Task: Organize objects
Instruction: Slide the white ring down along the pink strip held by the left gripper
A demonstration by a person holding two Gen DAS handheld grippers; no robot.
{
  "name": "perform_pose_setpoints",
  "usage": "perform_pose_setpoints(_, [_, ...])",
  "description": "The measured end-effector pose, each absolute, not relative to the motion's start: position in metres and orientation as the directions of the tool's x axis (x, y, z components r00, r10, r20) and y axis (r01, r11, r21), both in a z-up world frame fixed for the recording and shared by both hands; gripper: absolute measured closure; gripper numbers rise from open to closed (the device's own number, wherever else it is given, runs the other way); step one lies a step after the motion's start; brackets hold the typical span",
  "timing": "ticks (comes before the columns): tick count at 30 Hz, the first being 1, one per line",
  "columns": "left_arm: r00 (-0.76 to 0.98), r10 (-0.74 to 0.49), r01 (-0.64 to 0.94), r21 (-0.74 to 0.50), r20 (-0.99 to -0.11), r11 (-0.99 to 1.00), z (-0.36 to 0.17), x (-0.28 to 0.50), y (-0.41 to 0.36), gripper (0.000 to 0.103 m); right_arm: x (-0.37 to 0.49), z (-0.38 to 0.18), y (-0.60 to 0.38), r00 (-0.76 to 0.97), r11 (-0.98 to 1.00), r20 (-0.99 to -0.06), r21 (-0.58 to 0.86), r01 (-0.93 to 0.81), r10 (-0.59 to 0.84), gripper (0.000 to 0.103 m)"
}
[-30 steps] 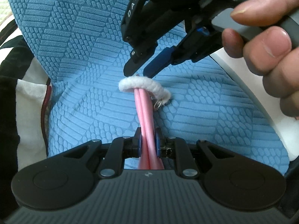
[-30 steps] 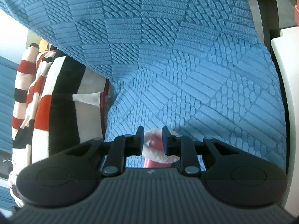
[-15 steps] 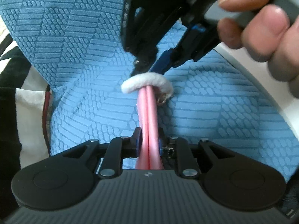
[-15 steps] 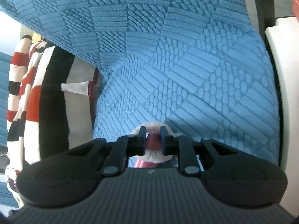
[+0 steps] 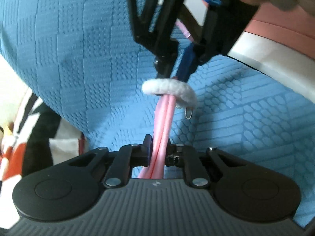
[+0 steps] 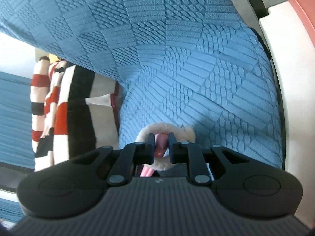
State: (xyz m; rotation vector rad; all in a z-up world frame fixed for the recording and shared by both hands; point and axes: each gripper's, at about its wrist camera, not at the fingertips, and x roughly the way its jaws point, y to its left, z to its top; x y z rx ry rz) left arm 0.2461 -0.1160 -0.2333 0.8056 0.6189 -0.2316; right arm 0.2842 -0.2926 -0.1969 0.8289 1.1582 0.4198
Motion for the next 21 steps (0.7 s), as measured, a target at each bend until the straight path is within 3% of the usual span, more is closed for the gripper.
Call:
perform_pose_setpoints(10, [0.857,0.014,0.432,0.732,-0.515,0.527,-0.242,0.225,-0.135,0.093,0.288,-0.198,-0.3,0.374,0.656,-0.653,0.742,0.138,0.659,0.085])
perform_pose_setpoints(21, [0.879,-0.002,0.421,0.774,-0.477,0.473,-0.245,0.224,-0.138,0.094,0.297,-0.202,-0.293,0.358,0.665,-0.666,0.732,0.148,0.654,0.085])
